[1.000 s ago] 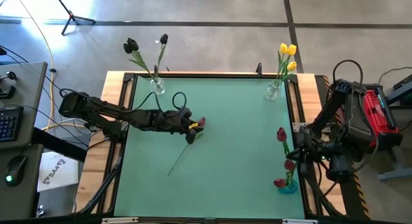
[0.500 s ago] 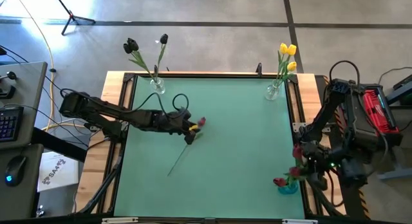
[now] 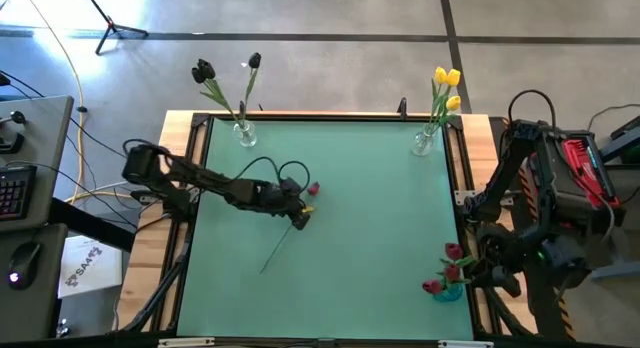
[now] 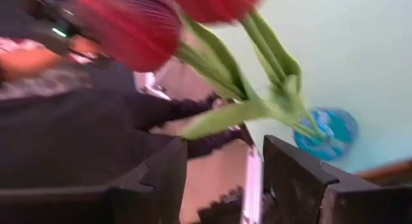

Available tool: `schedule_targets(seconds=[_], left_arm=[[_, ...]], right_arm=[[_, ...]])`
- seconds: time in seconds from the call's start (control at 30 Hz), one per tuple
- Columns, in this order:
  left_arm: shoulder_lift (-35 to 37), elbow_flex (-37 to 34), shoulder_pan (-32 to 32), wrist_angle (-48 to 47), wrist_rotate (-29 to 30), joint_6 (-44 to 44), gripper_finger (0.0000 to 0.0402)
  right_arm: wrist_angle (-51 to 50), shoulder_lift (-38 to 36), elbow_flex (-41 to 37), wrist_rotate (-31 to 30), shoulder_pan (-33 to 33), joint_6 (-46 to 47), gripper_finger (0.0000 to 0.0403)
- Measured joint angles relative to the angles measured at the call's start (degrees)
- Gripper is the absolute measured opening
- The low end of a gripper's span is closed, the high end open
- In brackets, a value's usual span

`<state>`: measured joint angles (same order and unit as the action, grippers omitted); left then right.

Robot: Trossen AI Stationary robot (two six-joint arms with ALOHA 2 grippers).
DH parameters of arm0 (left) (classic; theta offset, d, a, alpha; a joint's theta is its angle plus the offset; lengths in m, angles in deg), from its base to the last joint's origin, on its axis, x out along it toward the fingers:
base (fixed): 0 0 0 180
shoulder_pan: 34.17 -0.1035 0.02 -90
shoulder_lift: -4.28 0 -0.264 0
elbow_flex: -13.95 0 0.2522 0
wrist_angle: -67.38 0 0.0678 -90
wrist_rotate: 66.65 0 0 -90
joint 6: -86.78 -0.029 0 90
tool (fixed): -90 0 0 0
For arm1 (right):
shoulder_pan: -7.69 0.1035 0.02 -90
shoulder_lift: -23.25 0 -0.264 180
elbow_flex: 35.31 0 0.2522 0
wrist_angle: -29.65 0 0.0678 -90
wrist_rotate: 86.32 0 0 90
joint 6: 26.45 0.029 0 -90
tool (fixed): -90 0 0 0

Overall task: Sort flowers into vase by color
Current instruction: Put the red flower into the blue vase

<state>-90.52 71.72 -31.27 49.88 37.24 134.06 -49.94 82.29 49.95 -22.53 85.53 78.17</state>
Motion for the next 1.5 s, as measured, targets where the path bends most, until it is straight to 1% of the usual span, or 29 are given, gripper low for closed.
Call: schedule_targets(seconds=[0.1, 0.27, 0.37, 0.47, 0.53, 0.6, 0.63, 0.73, 0.8, 0.83, 0.9, 1.0, 1.1, 1.2, 1.27, 1.33, 1.4, 1.5], left_arm=[[-2.9, 0.7, -1.8, 0.1, 0.3, 0.1, 0.0147], [-5.5, 2.2, -4.2, 0.6, 0.1, -0.9, 0.0144], [-6.8, 2.4, -5.1, 0.7, -0.8, -0.9, 0.0125], [-7.7, 2.4, -5.2, 0.7, -0.4, -1.3, 0.0088], [-7.7, 2.4, -5.3, 0.9, 0.2, -2.1, 0.0054], [-7.1, 2.3, -5.7, 1.2, 0.1, -2.7, 0.0018], [-6.8, 2.2, -6.0, 1.6, -0.2, -3.0, 0.001], [-5.0, 2.0, -6.7, 2.4, -1.0, -4.3, 0.0012], [-2.9, 2.0, -7.2, 4.6, -2.4, -6.0, 0.0008], [-1.4, 2.0, -7.3, 6.2, -3.4, -6.9, 0.0005], [1.0, 2.0, -7.3, 11.0, -5.6, -9.2, 0.0003], [4.7, 2.0, -6.4, 19.9, -9.2, -13.2, 0.0002], [8.2, 2.1, -5.4, 29.5, -10.3, -14.1, 0.0001], [9.6, 2.1, -4.4, 39.0, -10.7, -14.1, 0.0001], [9.7, 2.1, -4.0, 45.2, -10.7, -14.1, 0.0001], [9.7, 2.1, -3.9, 49.4, -10.7, -13.9, 0.0001], [9.4, 2.3, -3.8, 51.4, -10.7, -13.5, 0.0], [9.2, 3.4, -3.8, 51.3, -10.7, -13.8, 0.0]], right_arm=[[1.8, -1.3, 0.0, -3.5, 0.0, -0.7, 0.0192], [4.1, -3.0, 0.0, -7.4, -0.1, -2.3, 0.0179], [4.7, -3.3, 0.0, -9.3, -0.2, -2.7, 0.0169], [4.9, -3.3, 0.0, -12.0, -0.2, -2.7, 0.0158], [6.3, -3.3, 0.0, -17.7, -0.2, -3.5, 0.0151], [8.1, -3.4, 0.0, -25.8, -0.2, -6.8, 0.0144], [9.2, -3.7, 0.0, -29.7, -0.2, -9.0, 0.0142], [13.1, -4.7, 0.0, -40.9, -0.3, -16.5, 0.0136], [16.5, -5.5, 0.0, -46.1, -0.8, -22.1, 0.0134], [18.2, -5.9, 0.0, -47.4, -1.5, -25.3, 0.0133], [21.0, -6.3, 0.0, -48.3, -4.0, -31.0, 0.0133], [23.0, -6.3, 0.1, -47.4, -9.4, -37.0, 0.0133], [24.5, -6.3, 0.1, -47.1, -15.1, -41.2, 0.0133], [26.6, -6.3, 0.1, -45.9, -19.4, -45.9, 0.0134], [28.7, -6.3, 0.1, -43.2, -22.4, -49.2, 0.0137], [31.3, -6.1, 0.1, -38.7, -26.0, -52.4, 0.0143], [34.3, -5.3, 0.1, -34.5, -30.0, -56.2, 0.0153], [37.6, -4.0, 0.0, -29.5, -35.8, -61.1, 0.0174]])
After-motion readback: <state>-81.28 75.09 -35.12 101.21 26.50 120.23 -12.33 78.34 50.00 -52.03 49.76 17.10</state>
